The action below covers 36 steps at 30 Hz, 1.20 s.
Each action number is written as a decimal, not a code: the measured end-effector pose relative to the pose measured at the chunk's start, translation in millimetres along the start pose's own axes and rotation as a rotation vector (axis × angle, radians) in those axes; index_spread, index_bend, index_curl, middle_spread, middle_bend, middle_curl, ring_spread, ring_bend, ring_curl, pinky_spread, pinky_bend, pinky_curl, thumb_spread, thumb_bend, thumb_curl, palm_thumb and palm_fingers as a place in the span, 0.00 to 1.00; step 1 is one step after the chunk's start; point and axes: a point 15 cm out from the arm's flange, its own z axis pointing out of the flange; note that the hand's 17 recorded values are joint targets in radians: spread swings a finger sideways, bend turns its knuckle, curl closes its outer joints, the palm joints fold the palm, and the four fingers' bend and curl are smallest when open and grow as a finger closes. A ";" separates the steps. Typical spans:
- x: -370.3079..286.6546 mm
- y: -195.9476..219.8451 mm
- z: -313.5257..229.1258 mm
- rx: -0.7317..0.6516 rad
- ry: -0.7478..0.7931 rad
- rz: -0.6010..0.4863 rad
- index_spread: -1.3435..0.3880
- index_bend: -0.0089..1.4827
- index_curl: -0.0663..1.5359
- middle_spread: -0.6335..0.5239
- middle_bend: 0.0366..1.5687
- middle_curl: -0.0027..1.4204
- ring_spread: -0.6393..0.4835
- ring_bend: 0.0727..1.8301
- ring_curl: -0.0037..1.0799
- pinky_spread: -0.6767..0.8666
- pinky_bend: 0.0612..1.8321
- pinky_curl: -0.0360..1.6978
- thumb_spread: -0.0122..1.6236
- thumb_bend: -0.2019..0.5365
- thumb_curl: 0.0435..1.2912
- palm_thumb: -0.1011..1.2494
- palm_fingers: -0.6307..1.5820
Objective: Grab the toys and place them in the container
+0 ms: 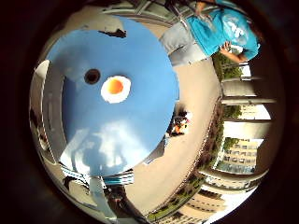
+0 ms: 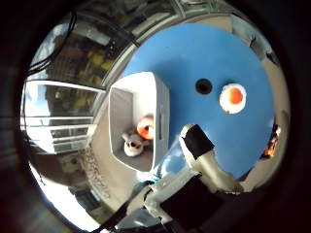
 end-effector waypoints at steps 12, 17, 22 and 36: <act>42.2 5.0 111.6 -0.181 -0.005 -0.003 0.67 0.10 0.26 0.56 0.10 0.26 0.79 0.20 0.28 0.70 0.33 0.16 0.71 0.24 0.26 0.48 0.32; 46.5 0.3 161.7 -0.228 -0.006 -0.014 0.68 0.10 0.23 0.56 0.10 0.26 0.79 0.20 0.28 0.70 0.33 0.16 0.71 0.23 0.25 0.48 0.33; 48.9 -3.4 205.8 -0.252 -0.016 -0.008 0.69 0.11 0.22 0.56 0.10 0.25 0.79 0.20 0.28 0.71 0.34 0.16 0.71 0.24 0.25 0.48 0.34; 56.6 -22.4 173.7 -0.149 0.018 -0.017 0.59 0.11 0.17 0.41 0.49 0.45 0.64 0.62 0.52 0.69 0.51 0.21 0.67 0.27 0.30 0.69 0.75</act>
